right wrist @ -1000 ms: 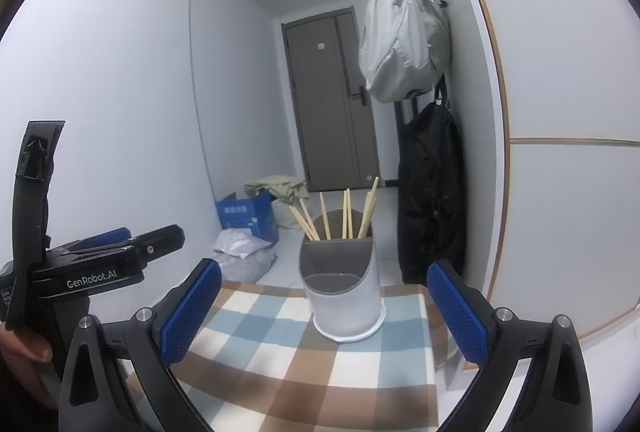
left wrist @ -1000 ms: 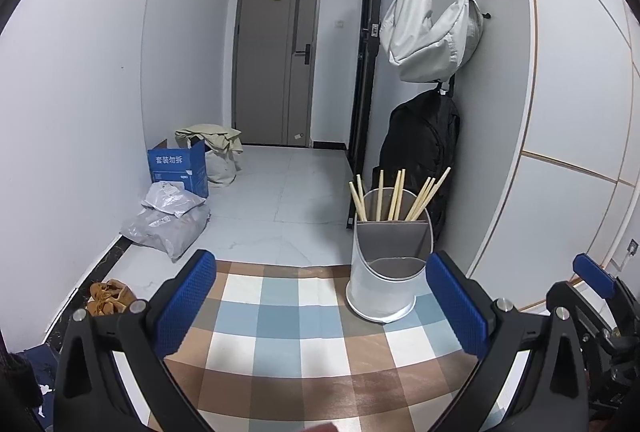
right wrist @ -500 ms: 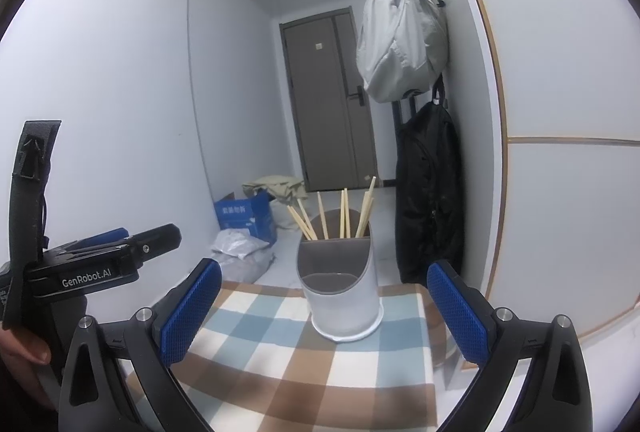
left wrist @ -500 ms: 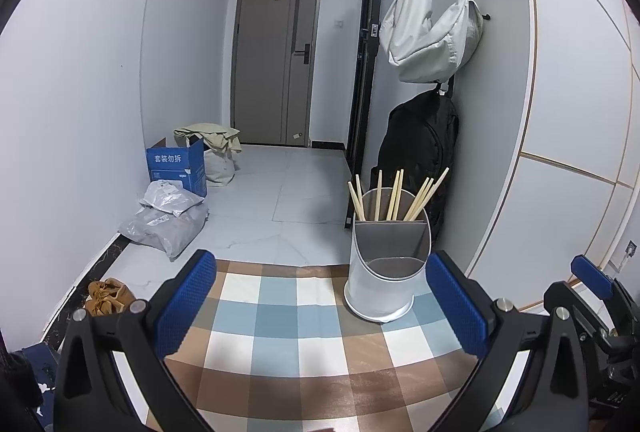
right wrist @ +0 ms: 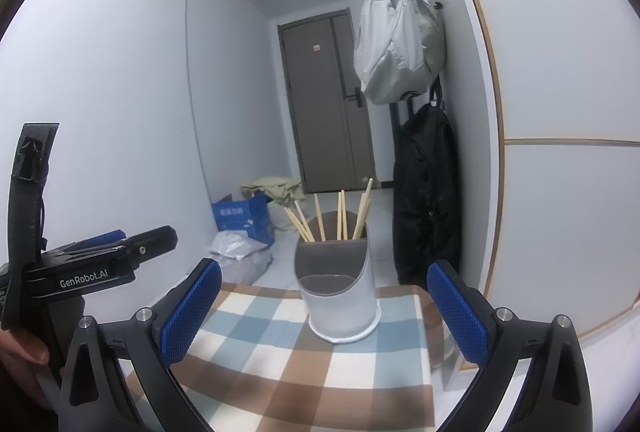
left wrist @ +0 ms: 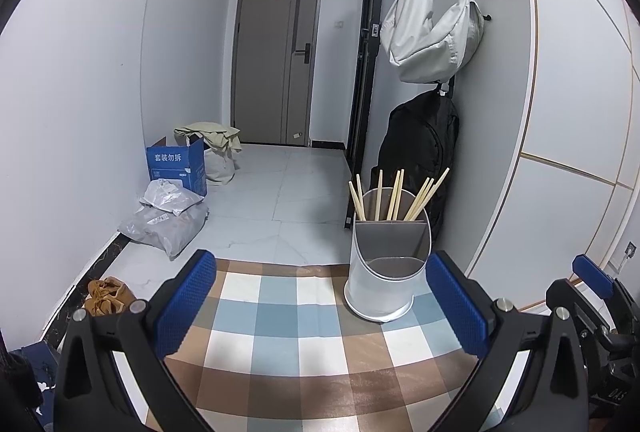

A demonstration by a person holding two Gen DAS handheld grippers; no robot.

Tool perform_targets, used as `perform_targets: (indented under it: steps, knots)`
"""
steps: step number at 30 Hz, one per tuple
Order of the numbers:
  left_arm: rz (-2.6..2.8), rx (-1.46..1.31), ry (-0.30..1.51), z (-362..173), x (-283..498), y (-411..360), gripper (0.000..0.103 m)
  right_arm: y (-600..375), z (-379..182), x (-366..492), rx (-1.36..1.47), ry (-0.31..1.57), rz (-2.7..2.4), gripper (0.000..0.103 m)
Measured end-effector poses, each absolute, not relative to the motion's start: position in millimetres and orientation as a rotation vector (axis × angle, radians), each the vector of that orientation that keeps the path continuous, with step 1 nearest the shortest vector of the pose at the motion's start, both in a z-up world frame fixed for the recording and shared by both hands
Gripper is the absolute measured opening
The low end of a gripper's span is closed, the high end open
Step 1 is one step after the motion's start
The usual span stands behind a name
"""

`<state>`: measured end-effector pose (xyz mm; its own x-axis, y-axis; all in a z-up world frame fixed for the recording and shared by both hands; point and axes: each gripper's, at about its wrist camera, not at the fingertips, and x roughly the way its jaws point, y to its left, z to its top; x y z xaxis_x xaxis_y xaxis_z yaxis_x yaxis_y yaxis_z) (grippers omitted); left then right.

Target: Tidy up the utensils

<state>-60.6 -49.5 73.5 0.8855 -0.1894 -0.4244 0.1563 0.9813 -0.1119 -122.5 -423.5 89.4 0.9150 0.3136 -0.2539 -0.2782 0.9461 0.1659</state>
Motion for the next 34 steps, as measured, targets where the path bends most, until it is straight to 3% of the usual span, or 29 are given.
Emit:
perform_targets:
  steps: [34]
  knots:
    - [-0.18, -0.075, 0.437, 74.5, -60.3, -50.9, 0.102, -423.1, 89.1, -120.0, 0.125, 0.294, 0.301, 0.103]
